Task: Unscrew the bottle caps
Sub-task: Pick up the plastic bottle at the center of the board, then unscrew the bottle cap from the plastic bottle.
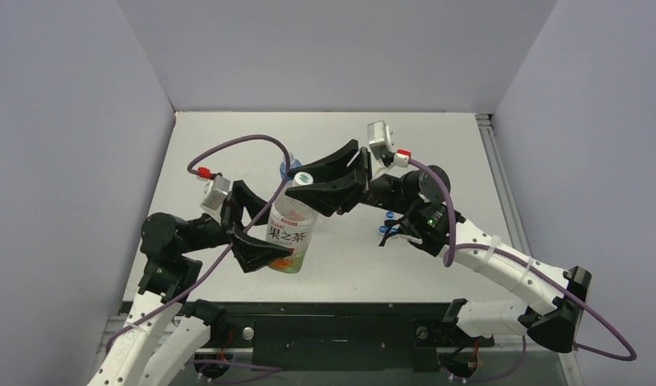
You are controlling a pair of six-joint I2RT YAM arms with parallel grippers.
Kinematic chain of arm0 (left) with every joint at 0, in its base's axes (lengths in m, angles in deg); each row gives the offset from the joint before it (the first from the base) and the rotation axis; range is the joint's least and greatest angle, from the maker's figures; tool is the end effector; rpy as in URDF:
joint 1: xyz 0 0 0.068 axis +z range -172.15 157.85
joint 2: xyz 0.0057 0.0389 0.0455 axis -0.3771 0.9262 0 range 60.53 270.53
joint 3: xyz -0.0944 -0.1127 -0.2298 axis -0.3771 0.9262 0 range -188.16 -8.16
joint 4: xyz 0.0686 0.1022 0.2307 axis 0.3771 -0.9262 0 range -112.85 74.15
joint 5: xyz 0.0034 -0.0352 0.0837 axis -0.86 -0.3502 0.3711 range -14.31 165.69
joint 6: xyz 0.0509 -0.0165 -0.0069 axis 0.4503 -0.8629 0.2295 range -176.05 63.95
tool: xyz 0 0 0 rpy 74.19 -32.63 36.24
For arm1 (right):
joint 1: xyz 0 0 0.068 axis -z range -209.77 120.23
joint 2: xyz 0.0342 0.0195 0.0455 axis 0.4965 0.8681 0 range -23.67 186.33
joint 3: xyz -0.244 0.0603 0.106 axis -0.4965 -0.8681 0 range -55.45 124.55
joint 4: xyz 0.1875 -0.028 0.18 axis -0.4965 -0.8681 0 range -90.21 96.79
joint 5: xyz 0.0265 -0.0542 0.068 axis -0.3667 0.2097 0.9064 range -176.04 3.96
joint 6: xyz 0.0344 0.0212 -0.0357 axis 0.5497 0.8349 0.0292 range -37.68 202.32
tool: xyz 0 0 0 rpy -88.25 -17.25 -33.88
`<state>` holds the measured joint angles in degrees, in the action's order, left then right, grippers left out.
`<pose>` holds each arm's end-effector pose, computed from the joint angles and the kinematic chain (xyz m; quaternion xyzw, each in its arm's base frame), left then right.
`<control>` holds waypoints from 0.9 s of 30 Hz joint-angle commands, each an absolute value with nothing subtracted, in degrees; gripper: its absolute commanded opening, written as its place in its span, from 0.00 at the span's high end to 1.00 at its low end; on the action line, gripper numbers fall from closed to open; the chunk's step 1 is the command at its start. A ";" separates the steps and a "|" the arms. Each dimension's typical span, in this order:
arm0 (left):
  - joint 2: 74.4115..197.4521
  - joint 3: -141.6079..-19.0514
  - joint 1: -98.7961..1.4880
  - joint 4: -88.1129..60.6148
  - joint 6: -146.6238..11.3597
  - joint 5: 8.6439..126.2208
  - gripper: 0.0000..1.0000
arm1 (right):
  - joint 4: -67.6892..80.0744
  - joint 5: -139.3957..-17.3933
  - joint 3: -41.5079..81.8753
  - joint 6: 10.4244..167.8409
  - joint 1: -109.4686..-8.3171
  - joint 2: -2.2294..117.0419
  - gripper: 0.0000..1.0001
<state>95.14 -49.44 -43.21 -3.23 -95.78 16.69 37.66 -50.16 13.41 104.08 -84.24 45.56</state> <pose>0.1069 -0.0738 0.3820 0.3146 0.5621 -0.6049 0.4681 0.1343 0.2240 0.4709 -0.3895 0.3777 0.6301 0.5555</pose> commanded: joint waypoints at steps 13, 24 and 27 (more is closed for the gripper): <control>92.83 -51.48 -44.63 -4.13 -85.76 15.55 0.75 | 41.01 -65.00 12.68 98.78 -84.68 45.77 0.92; 92.42 -52.93 -44.65 -21.24 -44.05 39.76 0.84 | 8.47 -85.15 26.16 104.08 -84.63 44.12 0.23; 92.99 -52.68 -44.65 -20.96 -39.66 47.01 0.87 | 5.26 -89.72 27.70 106.27 -86.15 44.49 0.32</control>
<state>93.45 -50.44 -43.83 -18.92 -55.04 30.72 11.78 -76.49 23.05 103.95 -85.40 45.21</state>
